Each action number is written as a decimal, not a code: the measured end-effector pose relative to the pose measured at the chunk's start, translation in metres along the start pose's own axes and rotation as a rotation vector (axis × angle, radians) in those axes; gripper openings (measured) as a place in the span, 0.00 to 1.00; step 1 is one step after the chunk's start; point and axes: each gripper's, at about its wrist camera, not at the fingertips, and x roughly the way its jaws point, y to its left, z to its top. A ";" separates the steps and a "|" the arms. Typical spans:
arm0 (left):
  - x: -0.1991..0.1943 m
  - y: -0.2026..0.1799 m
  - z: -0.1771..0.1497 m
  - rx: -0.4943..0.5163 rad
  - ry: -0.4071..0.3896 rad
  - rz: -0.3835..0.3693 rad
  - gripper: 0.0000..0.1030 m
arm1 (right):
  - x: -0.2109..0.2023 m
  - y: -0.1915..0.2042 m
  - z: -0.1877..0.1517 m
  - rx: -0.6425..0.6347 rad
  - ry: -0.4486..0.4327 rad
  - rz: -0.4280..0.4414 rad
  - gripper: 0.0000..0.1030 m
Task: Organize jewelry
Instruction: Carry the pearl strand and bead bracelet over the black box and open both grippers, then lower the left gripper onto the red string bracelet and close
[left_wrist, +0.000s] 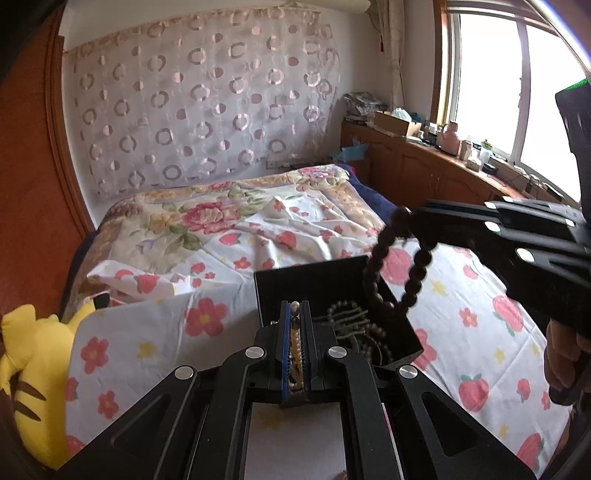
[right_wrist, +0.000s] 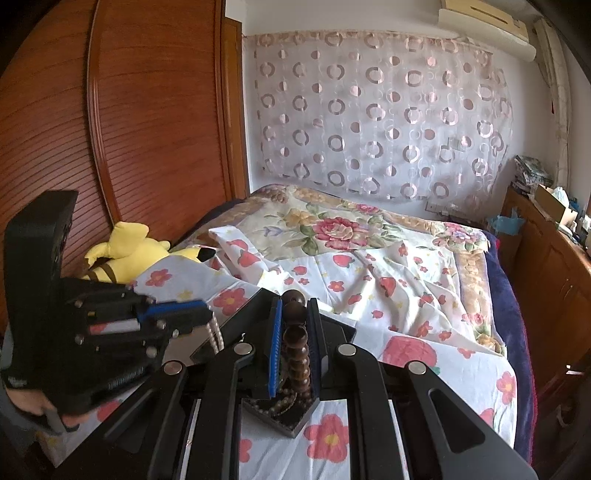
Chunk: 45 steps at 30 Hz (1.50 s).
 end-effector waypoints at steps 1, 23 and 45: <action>0.001 0.000 -0.003 -0.001 0.002 -0.002 0.04 | 0.003 -0.001 0.000 0.004 0.004 -0.001 0.15; -0.003 0.003 -0.025 -0.011 -0.006 -0.010 0.04 | 0.038 -0.009 -0.026 0.068 0.082 0.021 0.15; -0.040 0.010 -0.059 -0.037 -0.052 0.008 0.54 | 0.001 0.015 -0.033 0.024 0.041 0.072 0.39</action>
